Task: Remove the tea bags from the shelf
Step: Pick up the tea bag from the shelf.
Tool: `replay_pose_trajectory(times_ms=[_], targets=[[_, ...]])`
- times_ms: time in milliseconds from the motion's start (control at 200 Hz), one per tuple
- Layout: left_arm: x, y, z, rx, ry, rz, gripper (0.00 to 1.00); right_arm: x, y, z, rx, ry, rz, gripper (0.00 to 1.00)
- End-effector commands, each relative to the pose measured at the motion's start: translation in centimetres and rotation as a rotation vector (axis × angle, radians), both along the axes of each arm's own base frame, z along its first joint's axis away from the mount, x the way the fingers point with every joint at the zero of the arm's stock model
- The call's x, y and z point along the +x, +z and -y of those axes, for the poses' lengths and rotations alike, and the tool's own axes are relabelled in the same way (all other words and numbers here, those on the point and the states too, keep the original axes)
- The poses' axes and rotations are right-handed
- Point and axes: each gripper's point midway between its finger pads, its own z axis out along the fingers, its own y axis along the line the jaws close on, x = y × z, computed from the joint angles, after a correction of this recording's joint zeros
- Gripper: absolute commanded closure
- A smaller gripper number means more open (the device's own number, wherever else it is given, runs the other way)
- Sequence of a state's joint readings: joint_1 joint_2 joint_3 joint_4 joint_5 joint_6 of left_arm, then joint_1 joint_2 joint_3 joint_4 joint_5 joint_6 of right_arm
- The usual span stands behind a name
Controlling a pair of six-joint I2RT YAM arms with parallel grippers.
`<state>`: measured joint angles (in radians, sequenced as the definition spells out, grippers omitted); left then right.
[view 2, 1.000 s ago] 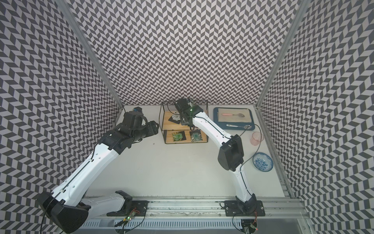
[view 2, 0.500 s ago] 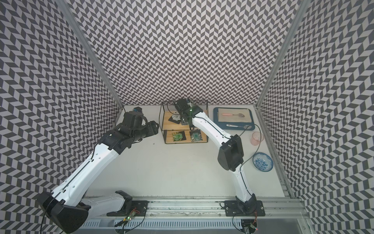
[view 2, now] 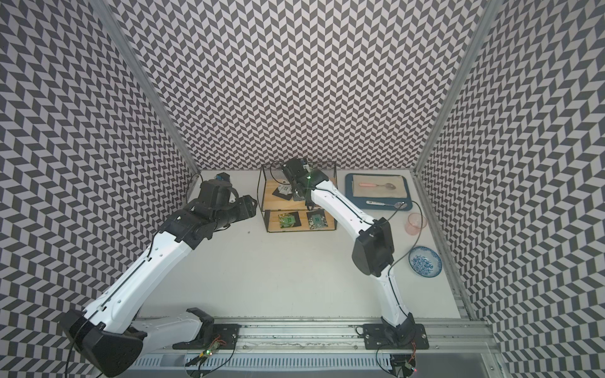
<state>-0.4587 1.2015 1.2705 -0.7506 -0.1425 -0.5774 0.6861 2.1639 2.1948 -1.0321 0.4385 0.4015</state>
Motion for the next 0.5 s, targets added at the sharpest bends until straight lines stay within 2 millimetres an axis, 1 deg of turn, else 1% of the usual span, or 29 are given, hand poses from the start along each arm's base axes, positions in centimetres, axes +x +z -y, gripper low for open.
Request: replay_pose_trajectory(times_ms=[0,75,345,496], targets=[[-0.2,0.1,0.0,0.006,-0.002,0.005,0.30,0.1,4.0,-0.6,0.051,0.008,0.094,0.73],[-0.2,0.1,0.1,0.009,-0.003,0.005,0.30,0.1,5.3,-0.6,0.072,0.012,0.117,0.73],[0.2,0.3,0.2,0.014,-0.006,0.009,0.30,-0.3,8.5,-0.3,0.121,0.006,0.168,0.73],[0.2,0.1,0.3,0.018,-0.010,0.007,0.30,-0.7,9.7,0.0,0.147,0.003,0.183,0.74]])
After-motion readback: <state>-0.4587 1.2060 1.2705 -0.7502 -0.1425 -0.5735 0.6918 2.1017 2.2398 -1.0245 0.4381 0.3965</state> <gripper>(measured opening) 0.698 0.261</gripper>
